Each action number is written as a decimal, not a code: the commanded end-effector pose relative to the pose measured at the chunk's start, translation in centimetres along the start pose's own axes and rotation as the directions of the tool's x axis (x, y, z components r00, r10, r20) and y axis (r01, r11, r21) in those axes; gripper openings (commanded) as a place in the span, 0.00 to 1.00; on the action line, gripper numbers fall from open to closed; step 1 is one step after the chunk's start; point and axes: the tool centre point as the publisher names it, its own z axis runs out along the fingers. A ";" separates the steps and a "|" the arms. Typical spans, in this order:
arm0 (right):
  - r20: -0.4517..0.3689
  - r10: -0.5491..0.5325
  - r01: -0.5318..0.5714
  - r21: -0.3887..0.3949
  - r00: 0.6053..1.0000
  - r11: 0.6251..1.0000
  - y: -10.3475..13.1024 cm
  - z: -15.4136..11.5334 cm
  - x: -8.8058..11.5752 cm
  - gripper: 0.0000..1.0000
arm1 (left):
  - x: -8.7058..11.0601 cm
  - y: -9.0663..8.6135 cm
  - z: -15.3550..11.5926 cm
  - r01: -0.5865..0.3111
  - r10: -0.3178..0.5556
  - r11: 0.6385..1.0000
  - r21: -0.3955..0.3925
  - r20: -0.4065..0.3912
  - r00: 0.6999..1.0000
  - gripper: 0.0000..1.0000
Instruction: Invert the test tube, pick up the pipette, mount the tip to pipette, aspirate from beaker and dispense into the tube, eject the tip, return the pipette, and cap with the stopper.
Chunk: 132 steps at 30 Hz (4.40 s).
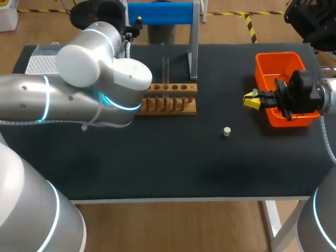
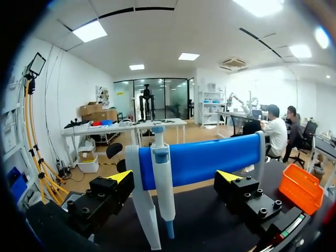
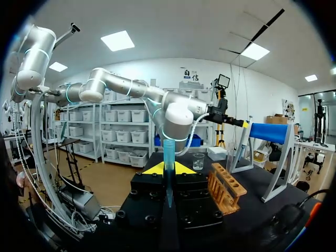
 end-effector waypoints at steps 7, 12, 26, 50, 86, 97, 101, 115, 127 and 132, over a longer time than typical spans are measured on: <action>0.002 -0.001 0.001 0.001 1.000 1.000 0.0 0.0 0.1 0.00 | 0.0 0.6 1.2 0.005 -0.005 1.000 0.001 0.003 1.000 0.91; 0.002 -0.001 0.001 0.001 1.000 1.000 0.0 0.0 0.1 0.00 | -0.2 0.6 1.6 0.007 -0.007 1.000 0.001 0.004 1.000 0.87; 0.002 -0.001 0.001 0.001 1.000 1.000 0.0 0.0 0.1 0.00 | -0.5 0.6 2.8 0.004 -0.004 1.000 0.004 0.002 1.000 0.71; 0.002 -0.001 0.001 0.001 1.000 1.000 0.0 0.0 0.1 0.00 | -0.7 0.5 3.8 0.008 -0.008 1.000 0.011 0.006 1.000 0.51; 0.002 -0.001 0.001 0.001 1.000 1.000 0.0 0.0 0.1 0.00 | -1.3 0.8 4.9 0.023 -0.024 0.999 0.025 0.016 1.000 0.40; 0.002 -0.001 0.001 0.001 1.000 1.000 0.0 0.0 0.1 0.00 | -1.5 0.9 5.1 0.025 -0.026 0.999 0.027 0.019 0.999 0.40; 0.002 -0.001 0.001 0.001 1.000 1.000 0.0 0.0 0.1 0.00 | -1.6 0.8 5.2 0.025 -0.025 0.999 0.029 0.020 0.999 0.40; 0.002 -0.001 0.001 0.001 1.000 1.000 0.0 0.0 0.1 0.00 | -1.8 0.7 5.7 0.026 -0.026 0.999 0.036 0.021 0.999 0.39; 0.002 -0.001 0.001 0.001 1.000 1.000 0.0 0.0 0.1 0.00 | -1.8 0.7 5.9 0.023 -0.024 0.999 0.033 0.018 1.000 0.00; 0.002 -0.001 0.001 0.001 1.000 1.000 0.0 0.0 0.1 0.00 | -1.8 0.3 5.6 0.023 -0.024 0.999 0.038 0.022 0.999 0.00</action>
